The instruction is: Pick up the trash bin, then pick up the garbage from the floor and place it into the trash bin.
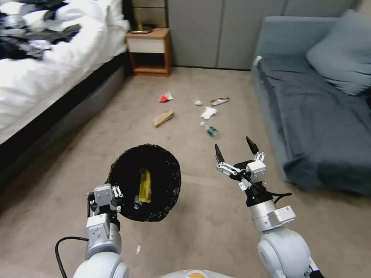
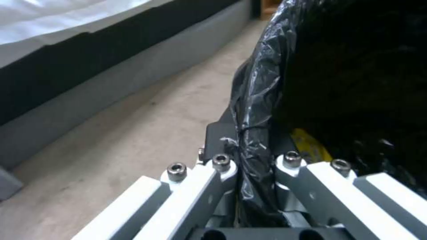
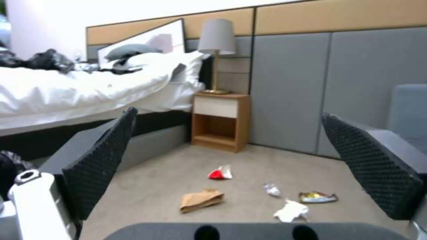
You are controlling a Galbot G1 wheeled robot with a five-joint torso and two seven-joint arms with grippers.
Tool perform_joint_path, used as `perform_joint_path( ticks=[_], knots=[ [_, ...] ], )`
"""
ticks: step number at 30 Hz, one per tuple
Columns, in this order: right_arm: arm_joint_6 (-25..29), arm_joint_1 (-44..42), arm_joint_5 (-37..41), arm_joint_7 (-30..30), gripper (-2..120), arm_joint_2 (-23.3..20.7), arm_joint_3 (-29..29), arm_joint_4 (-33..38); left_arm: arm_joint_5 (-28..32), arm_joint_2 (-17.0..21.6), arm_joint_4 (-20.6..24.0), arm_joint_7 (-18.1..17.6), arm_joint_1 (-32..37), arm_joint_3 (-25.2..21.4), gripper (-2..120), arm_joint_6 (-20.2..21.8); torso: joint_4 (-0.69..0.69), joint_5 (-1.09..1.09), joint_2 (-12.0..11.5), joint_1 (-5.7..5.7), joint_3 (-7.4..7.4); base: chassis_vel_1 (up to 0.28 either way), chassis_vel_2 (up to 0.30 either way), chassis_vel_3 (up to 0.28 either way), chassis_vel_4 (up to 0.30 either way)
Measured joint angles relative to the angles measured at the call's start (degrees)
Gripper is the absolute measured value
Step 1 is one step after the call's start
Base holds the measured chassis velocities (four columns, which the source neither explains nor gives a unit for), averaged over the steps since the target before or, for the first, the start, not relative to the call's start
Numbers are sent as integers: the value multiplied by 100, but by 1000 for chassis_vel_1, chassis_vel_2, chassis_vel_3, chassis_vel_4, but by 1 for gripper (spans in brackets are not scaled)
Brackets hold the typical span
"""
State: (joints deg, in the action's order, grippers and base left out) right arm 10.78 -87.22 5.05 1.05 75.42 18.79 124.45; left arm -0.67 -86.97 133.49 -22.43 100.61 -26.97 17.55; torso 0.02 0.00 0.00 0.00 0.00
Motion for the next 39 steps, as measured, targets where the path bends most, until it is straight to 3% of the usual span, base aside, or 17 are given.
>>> perform_joint_path(
  ticks=[20, 39],
  knots=[
    [19, -3, 52, -126, 100, 32, 45, -32, -3, -19, -38, -2, -15, 16, 3, -7, -3, 0, 0, -1, 0, -19, 21, 16, -26],
    [19, -33, 81, -53, 100, 72, 158, -13, -26, -6, -27, -4, 39, 25, 3, -28, -1, 1, 0, 0, 0, -224, 222, 218, -223]
  ],
)
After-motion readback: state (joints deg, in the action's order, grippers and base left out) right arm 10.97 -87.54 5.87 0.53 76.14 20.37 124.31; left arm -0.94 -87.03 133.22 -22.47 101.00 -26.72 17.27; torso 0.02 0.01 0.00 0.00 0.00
